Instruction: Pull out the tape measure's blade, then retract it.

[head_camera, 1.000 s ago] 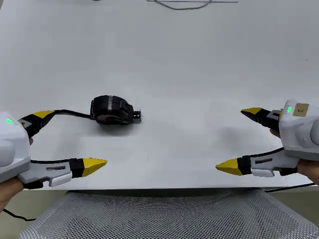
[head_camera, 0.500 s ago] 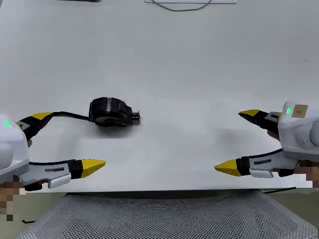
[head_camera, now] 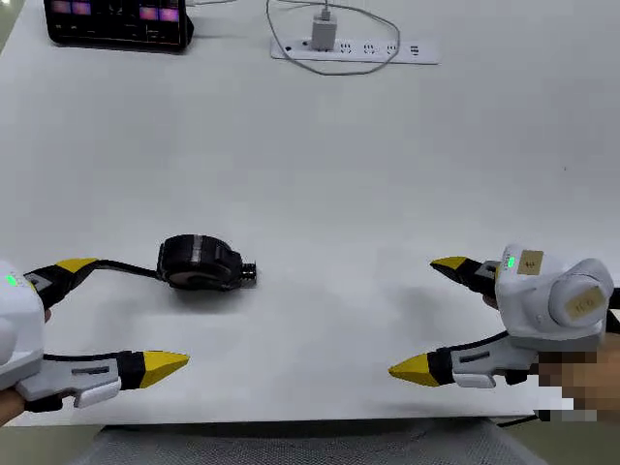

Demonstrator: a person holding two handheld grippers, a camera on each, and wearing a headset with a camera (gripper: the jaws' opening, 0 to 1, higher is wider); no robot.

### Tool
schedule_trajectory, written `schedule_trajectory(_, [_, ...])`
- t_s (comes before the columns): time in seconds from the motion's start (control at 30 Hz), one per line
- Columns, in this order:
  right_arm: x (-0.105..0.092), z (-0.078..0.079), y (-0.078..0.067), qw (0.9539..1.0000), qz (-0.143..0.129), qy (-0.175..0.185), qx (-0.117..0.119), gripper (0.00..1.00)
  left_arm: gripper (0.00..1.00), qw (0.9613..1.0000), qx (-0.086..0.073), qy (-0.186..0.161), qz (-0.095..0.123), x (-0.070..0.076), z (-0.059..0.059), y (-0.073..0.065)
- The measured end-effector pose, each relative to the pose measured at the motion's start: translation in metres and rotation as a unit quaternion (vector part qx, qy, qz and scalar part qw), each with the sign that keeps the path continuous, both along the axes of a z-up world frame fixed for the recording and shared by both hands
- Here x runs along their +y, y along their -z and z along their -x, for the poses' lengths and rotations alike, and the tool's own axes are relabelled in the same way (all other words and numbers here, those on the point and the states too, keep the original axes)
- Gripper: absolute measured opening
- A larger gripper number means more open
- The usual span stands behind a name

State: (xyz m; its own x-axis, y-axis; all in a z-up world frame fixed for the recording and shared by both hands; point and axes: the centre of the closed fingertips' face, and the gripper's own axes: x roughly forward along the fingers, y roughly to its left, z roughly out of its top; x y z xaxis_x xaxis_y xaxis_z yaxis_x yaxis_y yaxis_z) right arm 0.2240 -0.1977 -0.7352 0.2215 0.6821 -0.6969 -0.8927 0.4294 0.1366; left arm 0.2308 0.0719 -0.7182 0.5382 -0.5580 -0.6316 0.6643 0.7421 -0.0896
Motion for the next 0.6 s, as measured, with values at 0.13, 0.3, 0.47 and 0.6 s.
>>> schedule_trajectory(0.13, [0.003, -0.002, 0.002, 1.0000, -0.001, -0.006, 0.000, 0.88, 0.93, 0.9999, 0.004, 0.010, -0.007, 0.001, 0.000, 0.004])
schedule_trajectory(0.3, [0.007, -0.006, 0.004, 0.9999, 0.001, -0.013, -0.001, 0.88, 0.92, 0.9996, 0.008, 0.021, -0.015, 0.001, -0.001, 0.007])
schedule_trajectory(0.47, [0.013, -0.010, 0.006, 0.9997, 0.002, -0.023, 0.000, 0.88, 0.88, 0.9990, 0.005, 0.037, -0.023, -0.001, -0.004, 0.008])
schedule_trajectory(0.6, [0.021, -0.012, 0.008, 0.9994, 0.004, -0.035, -0.001, 0.87, 0.86, 0.9983, 0.005, 0.049, -0.031, -0.002, -0.008, 0.010])
